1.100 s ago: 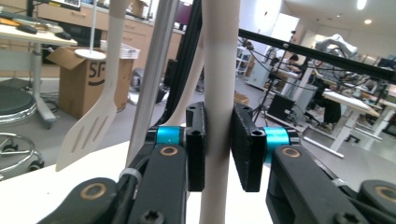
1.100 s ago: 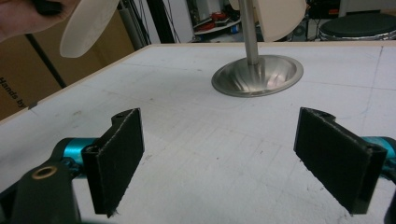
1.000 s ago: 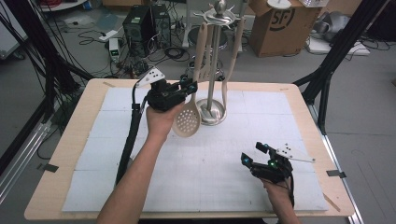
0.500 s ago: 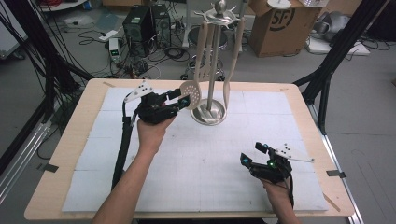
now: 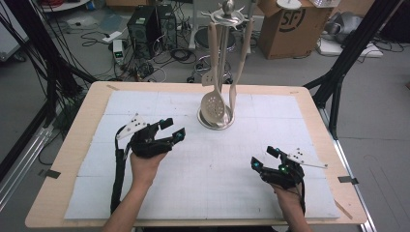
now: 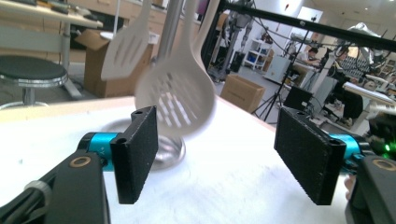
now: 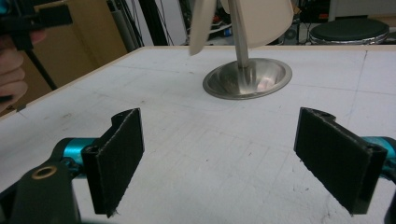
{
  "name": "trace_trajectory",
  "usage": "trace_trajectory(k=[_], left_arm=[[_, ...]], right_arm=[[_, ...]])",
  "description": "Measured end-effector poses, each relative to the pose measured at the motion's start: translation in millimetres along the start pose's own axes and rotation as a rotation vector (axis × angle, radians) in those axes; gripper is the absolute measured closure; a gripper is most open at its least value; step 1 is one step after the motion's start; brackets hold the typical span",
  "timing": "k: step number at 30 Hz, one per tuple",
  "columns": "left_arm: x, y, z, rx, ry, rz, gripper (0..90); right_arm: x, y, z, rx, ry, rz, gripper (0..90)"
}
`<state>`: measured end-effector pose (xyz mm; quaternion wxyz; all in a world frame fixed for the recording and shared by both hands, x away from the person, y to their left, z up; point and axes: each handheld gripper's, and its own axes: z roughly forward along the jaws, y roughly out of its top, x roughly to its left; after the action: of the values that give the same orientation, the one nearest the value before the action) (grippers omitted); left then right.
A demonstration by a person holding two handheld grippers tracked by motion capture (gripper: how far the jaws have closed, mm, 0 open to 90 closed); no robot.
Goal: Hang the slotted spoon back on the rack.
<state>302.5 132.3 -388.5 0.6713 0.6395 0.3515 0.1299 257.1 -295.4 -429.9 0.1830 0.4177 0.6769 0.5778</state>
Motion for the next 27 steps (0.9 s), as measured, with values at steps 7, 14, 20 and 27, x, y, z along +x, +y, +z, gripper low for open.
trace_trajectory(k=[7, 14, 20, 27], left_arm=[[-9.0, -27.4, -21.3, 0.040, 0.045, 0.004, 30.5], [-15.5, -44.5, -32.4, 0.087, 0.085, 0.014, 28.8], [-23.3, -52.0, -41.3, 0.100, 0.123, 0.045, 28.6], [-20.8, -53.1, -45.2, 0.089, 0.136, 0.052, 27.5]], right_arm=[[1.1, -0.6, 1.0, 0.007, -0.005, 0.000, 15.0], [1.1, -0.8, 2.1, 0.011, -0.004, -0.009, 15.0], [3.4, -1.6, 4.3, 0.020, -0.002, -0.022, 15.0], [4.4, -2.1, 5.2, 0.026, 0.008, -0.039, 15.0]])
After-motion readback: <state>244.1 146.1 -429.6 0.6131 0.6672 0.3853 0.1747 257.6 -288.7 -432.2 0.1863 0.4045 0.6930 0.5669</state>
